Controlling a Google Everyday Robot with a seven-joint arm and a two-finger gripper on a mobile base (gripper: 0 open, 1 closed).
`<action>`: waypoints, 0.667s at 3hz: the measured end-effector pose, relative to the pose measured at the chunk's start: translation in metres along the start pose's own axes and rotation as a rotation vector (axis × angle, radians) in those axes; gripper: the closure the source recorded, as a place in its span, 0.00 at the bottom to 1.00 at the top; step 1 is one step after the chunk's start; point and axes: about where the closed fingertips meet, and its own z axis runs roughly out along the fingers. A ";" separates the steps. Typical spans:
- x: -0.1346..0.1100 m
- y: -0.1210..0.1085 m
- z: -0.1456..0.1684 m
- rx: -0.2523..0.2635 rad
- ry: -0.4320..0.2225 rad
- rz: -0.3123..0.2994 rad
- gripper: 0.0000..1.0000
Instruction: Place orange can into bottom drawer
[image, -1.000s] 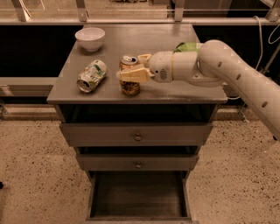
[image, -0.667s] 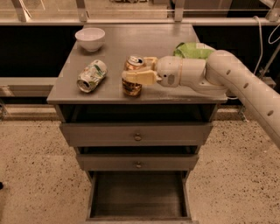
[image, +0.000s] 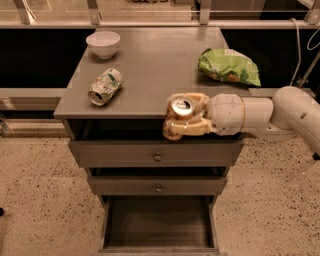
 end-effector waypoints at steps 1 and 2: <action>0.030 0.039 -0.004 -0.089 0.122 -0.021 1.00; 0.097 0.074 0.020 -0.148 0.202 0.058 1.00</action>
Offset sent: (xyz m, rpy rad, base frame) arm -0.0631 0.0547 -0.2220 -0.3390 0.2186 0.0880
